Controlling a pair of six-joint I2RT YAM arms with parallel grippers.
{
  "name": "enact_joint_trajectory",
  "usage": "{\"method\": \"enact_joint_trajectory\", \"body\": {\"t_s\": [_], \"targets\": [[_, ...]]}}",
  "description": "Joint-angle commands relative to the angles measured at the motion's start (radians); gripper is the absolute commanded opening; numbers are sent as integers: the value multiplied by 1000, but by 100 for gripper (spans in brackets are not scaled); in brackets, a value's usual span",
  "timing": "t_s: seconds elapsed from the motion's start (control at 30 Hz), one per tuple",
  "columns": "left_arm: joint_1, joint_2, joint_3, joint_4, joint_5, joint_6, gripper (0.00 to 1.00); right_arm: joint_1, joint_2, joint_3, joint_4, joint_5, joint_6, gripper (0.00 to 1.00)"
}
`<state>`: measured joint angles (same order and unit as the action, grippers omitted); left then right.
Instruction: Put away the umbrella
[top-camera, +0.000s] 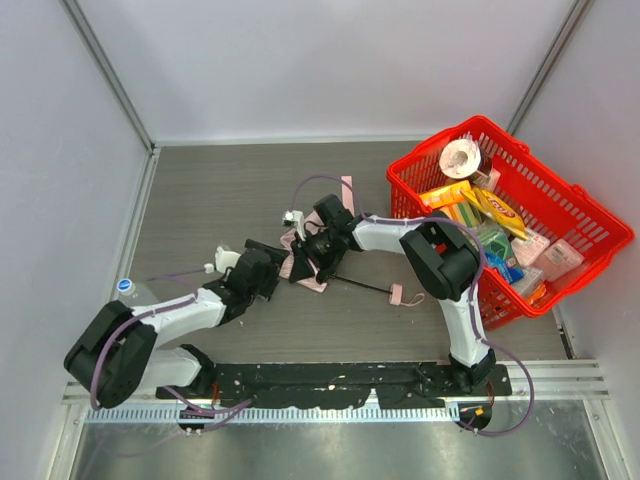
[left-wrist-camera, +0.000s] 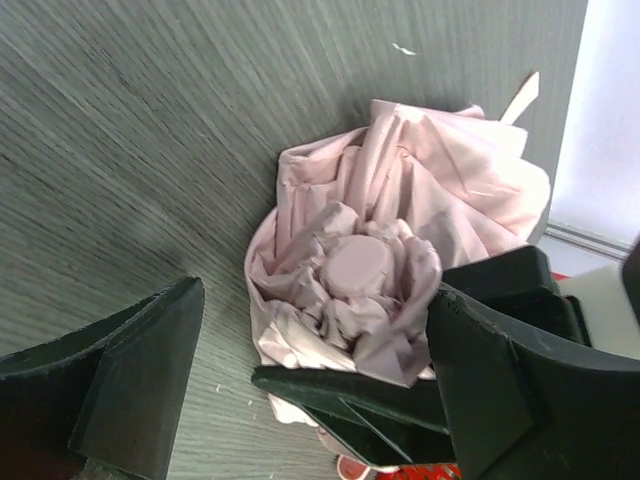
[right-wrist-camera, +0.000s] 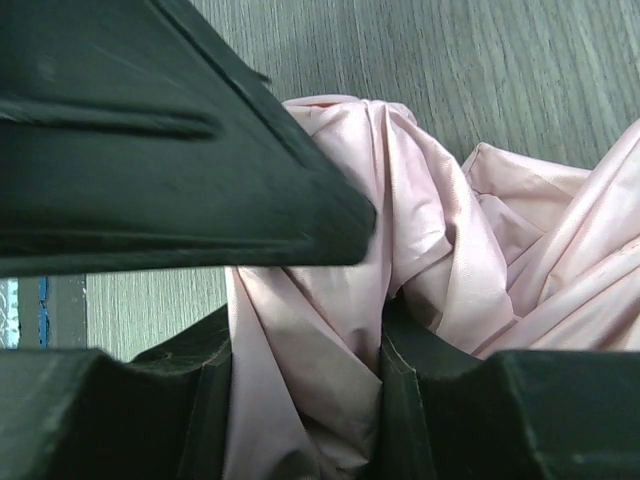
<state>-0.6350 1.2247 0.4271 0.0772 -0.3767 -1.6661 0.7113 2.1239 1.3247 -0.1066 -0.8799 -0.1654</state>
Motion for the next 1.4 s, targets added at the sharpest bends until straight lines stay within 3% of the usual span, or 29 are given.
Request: {"method": "enact_joint_trajectory", "body": {"t_s": [0.0,0.3,0.5,0.57,0.7,0.77,0.9,0.93,1.1,1.23,1.37], "targets": [[8,77,-25,180,44,-12,91,22,84,-84,-197,98,20,1],[15,274,-93,587,113,108,77,31,82,-68,-217,107,14,1],[31,361,-119,688,159,126,35,34,82,-62,-232,108,0,1],[34,361,-117,667,167,141,20,40,85,-59,-237,127,-3,1],[38,325,-90,546,167,189,0,50,80,-62,-225,173,20,1],[38,312,-83,495,165,201,0,50,48,-65,-208,212,30,2],[47,299,-74,391,189,177,0,51,-53,-96,-188,334,64,30],[47,297,-64,348,208,172,0,54,-82,-119,-177,379,78,48],[47,282,-10,179,237,189,0,79,-252,-145,-182,610,142,72],[49,248,5,92,217,209,0,115,-375,-189,-168,708,162,75],[49,243,18,30,226,203,0,212,-534,-269,-102,975,124,76]]}}
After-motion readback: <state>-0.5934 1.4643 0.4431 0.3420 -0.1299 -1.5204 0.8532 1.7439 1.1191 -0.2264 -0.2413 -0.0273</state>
